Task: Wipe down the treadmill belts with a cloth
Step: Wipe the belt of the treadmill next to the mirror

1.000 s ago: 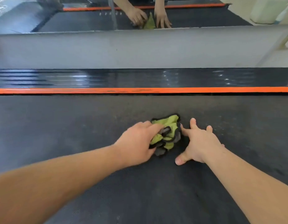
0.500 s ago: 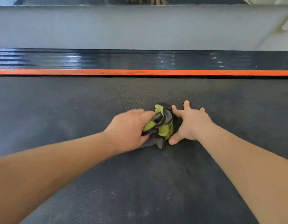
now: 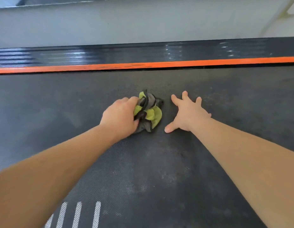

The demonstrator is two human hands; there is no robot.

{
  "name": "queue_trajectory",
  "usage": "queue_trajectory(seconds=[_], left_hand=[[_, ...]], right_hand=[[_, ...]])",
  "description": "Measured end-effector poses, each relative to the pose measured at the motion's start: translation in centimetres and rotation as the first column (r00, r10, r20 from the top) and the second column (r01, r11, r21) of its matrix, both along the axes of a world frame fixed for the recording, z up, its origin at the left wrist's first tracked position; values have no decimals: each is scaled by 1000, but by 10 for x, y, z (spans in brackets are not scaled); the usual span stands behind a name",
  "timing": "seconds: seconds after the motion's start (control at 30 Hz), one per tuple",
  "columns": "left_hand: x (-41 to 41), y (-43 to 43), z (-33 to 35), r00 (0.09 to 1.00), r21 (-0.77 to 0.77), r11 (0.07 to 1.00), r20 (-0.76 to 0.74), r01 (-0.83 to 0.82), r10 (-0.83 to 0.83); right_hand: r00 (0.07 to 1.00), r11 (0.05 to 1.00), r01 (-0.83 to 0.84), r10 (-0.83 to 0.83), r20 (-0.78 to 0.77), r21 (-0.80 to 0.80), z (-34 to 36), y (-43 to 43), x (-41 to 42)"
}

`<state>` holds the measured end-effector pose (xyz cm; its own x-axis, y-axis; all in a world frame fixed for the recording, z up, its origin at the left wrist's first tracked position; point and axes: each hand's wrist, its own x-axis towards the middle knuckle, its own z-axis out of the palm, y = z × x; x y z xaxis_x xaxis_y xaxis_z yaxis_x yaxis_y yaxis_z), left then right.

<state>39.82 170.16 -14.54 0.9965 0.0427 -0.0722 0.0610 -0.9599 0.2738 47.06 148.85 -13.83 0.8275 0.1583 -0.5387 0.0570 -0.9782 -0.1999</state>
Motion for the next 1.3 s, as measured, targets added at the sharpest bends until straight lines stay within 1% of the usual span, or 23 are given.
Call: queue_trajectory(seconds=[0.07,0.13,0.17,0.23,0.3,0.37,0.4,0.47,0.53,0.57,0.6,0.63,0.7,0.77,0.8,0.83,0.9,1.0,1.07,1.13,1.2,1.27,1.3], left_hand=[[-5,-14,-4,971,-87,967,20,-238,240],[-29,-45,-9,962,-113,955,1,-273,274],[-45,-63,-8,977,-117,971,-12,-211,211],[-86,-95,-3,998,-171,985,-62,18,-29],[-125,-107,5,964,-172,959,-100,227,-246],[-135,-91,4,962,-75,963,-71,259,-264],[-133,-77,0,984,-19,985,-50,172,-173],[-124,-51,-1,985,11,985,-23,-172,173],[-118,-50,-3,878,-82,874,-26,-479,478],[-120,-63,-3,864,-82,860,-35,-503,502],[-127,-82,-5,885,-65,883,-42,-466,464],[-136,-103,-5,934,-59,933,-49,-356,354],[-161,-137,1,996,-90,996,-83,-27,20],[-164,-130,2,971,-73,973,-84,217,-223],[-155,-115,2,964,-20,968,-87,252,-252],[-144,-101,0,974,50,974,-66,221,-218],[-113,-73,-4,998,136,990,-37,45,-40],[-83,-76,-10,944,-77,941,-4,-330,331],[-85,-98,-13,912,-116,905,-29,-409,409],[-107,-123,-15,949,-187,930,-41,-315,313],[-149,-143,-14,999,-222,974,-42,-37,28],[-179,-141,-12,966,-185,952,-35,245,-256],[-178,-128,-12,947,-145,939,-41,311,-320]], right_hand=[[996,997,-2,-5,92,71,-5,-10,-15],[990,987,-1,-22,141,159,-5,-26,-30],[989,984,-1,-26,148,180,-3,-36,-39],[992,981,-5,-19,122,196,3,-58,-57],[998,978,-28,18,52,208,12,-77,-78],[998,984,-61,62,-2,169,21,-92,-103],[996,986,-85,88,-20,144,22,-97,-117],[992,989,-102,109,-63,105,21,-105,-144],[986,995,-82,90,-141,57,19,-113,-166],[981,996,-91,94,-168,21,18,-118,-176],[978,993,-120,116,-172,-14,16,-122,-185],[978,989,-144,137,-155,-39,14,-124,-190],[981,985,-155,144,-129,-77,13,-121,-192],[982,984,-144,128,-139,-110,14,-115,-190],[981,983,-139,121,-150,-120,14,-113,-190],[980,983,-137,116,-158,-125,13,-111,-190],[979,982,-133,109,-175,-131,11,-111,-190],[977,982,-125,97,-187,-144,9,-110,-188],[975,981,-125,92,-204,-152,9,-107,-186],[973,981,-120,85,-215,-153,9,-107,-186],[976,984,-107,77,-203,-139,9,-108,-187],[982,988,-97,74,-176,-124,10,-110,-189],[983,987,-98,76,-169,-126,11,-110,-190]])
